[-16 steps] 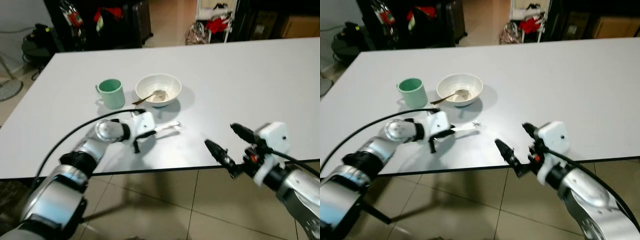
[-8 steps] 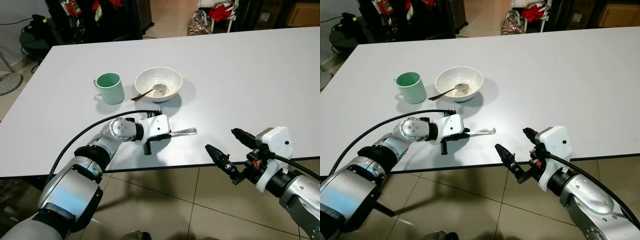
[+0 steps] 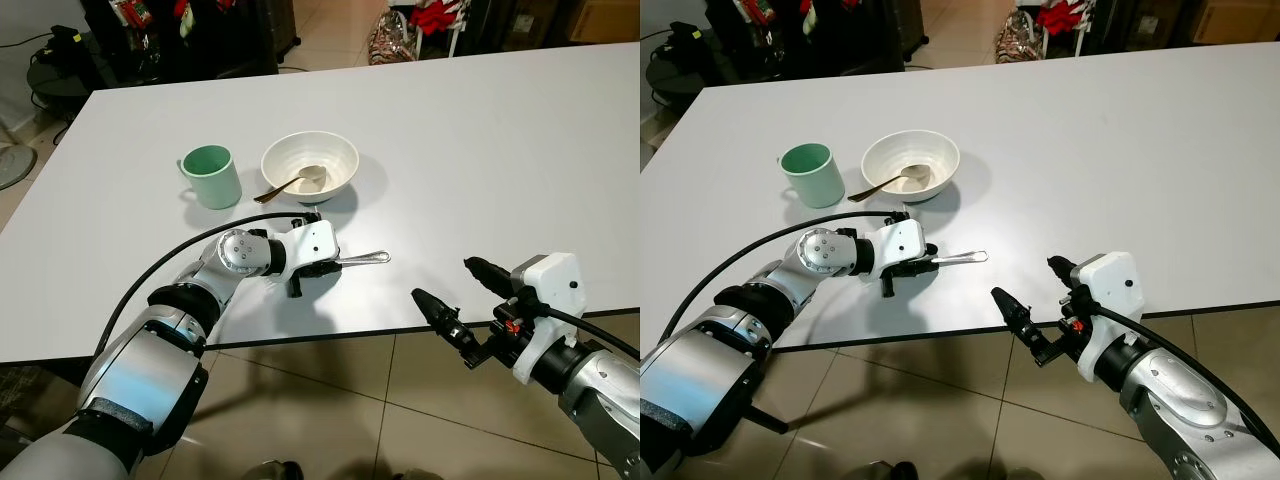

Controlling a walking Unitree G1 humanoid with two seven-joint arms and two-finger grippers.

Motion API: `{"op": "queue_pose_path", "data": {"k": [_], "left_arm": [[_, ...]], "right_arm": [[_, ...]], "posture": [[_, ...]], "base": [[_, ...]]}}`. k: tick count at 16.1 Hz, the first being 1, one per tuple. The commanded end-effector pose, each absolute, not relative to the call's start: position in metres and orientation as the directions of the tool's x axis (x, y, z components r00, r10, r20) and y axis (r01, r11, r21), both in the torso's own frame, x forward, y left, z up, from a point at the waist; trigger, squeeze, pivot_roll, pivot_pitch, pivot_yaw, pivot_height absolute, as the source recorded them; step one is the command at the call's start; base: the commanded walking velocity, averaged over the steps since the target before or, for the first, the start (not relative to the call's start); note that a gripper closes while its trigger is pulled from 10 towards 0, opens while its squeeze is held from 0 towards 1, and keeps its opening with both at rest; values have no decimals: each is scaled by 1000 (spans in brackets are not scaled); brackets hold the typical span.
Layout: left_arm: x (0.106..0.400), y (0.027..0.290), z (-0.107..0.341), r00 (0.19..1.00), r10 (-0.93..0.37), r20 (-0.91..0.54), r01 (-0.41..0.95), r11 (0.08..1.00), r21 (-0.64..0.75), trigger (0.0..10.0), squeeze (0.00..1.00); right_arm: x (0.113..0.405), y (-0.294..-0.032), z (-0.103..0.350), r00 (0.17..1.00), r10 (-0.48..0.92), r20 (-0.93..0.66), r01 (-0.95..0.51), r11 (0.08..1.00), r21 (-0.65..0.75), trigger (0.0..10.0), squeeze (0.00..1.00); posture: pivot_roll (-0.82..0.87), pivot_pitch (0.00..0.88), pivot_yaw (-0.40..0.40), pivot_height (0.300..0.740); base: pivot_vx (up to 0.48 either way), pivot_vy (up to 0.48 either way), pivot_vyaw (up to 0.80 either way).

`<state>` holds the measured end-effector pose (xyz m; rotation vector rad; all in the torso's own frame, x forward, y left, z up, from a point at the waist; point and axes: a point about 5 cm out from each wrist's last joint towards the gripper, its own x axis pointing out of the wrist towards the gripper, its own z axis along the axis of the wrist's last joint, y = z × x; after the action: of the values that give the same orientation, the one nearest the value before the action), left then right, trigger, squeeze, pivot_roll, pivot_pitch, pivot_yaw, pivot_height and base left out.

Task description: Setting the table

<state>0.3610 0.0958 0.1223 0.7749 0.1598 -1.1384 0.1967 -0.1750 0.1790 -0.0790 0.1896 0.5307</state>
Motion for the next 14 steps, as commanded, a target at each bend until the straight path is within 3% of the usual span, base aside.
{"op": "queue_pose_path", "data": {"k": [1, 3, 4, 5, 6, 10, 14], "left_arm": [[360, 103, 117, 433, -731, -528, 871, 188, 455, 10000, 1000], [366, 106, 134, 472, -780, -411, 855, 290, 431, 10000, 973], [369, 107, 143, 487, -814, -318, 853, 363, 376, 10000, 757], [370, 109, 150, 497, -836, -234, 849, 412, 331, 10000, 47], [369, 111, 153, 502, -843, -193, 846, 433, 311, 10000, 0], [339, 116, 154, 563, -826, 18, 809, 556, 192, 10000, 0], [293, 132, 156, 715, -696, 72, 682, 716, 147, 10000, 0]], "right_arm": [[196, -172, 183, 842, 505, -188, -520, 854, -35, 10000, 0], [196, -172, 182, 846, 501, -183, -514, 857, -32, 10000, 0], [196, -171, 182, 846, 501, -182, -514, 858, -30, 10000, 0], [196, -171, 181, 848, 499, -181, -511, 859, -27, 10000, 0], [197, -171, 180, 849, 497, -180, -509, 861, -25, 10000, 0], [209, -164, 179, 863, 484, -147, -487, 873, 15, 10000, 0], [222, -160, 178, 878, 467, -107, -474, 879, -47, 10000, 0]], "posture": [[-207, 137, 122, 740], [-206, 123, 132, 740], [-205, 118, 136, 740], [-199, 107, 137, 740], [-193, 102, 135, 740], [-163, 81, 108, 740], [-111, 58, 73, 740]], "base": [[0, 0, 0], [0, 0, 0], [0, 0, 0], [0, 0, 0], [0, 0, 0], [0, 0, 0], [0, 0, 0]]}}
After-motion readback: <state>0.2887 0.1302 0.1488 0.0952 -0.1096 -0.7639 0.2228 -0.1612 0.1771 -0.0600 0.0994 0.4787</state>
